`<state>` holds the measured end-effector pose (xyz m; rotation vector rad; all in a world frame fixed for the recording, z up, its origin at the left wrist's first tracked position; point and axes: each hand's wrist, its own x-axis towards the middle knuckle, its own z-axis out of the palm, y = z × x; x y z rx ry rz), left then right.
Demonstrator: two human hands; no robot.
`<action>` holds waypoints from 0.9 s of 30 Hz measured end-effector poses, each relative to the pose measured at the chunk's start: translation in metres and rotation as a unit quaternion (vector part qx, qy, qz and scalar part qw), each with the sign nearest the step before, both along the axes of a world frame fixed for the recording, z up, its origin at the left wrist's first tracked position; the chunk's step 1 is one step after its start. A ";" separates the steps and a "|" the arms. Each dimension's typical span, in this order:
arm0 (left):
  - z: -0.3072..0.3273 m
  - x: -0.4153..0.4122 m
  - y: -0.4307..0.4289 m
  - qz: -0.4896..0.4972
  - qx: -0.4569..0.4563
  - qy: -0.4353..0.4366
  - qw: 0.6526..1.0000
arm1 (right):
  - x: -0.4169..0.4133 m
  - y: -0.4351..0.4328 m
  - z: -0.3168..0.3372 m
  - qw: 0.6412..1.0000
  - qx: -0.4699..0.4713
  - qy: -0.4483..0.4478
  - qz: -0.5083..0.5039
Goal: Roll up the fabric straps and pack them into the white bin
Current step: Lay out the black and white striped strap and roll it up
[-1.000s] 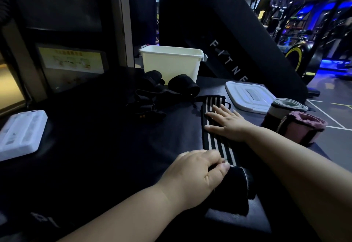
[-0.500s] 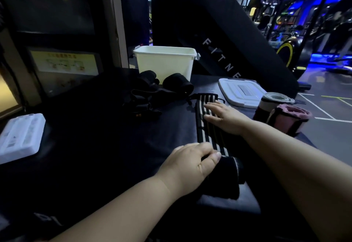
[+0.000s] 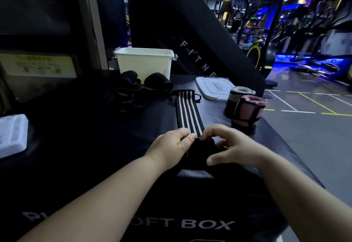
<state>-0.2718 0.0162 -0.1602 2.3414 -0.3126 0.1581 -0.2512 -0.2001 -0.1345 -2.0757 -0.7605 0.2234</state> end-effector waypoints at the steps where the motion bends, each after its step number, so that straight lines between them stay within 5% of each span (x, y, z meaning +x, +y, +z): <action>1: 0.000 -0.002 0.000 0.002 -0.001 -0.001 1.000 | -0.004 0.000 -0.004 0.999 -0.011 -0.045 -0.017; 4: 0.001 -0.005 0.001 -0.001 -0.008 -0.001 1.000 | -0.015 0.005 -0.013 0.990 -0.001 -0.129 -0.055; 12: 0.004 -0.014 -0.002 -0.055 -0.041 -0.145 0.987 | -0.019 0.006 -0.013 0.988 0.046 -0.100 -0.106; 18: 0.005 -0.016 0.002 -0.036 -0.013 -0.040 0.998 | -0.022 0.009 -0.010 0.989 0.055 -0.072 -0.121; 27: 0.004 -0.007 0.000 -0.031 -0.015 -0.055 0.998 | -0.013 0.014 -0.011 0.988 0.055 -0.034 -0.139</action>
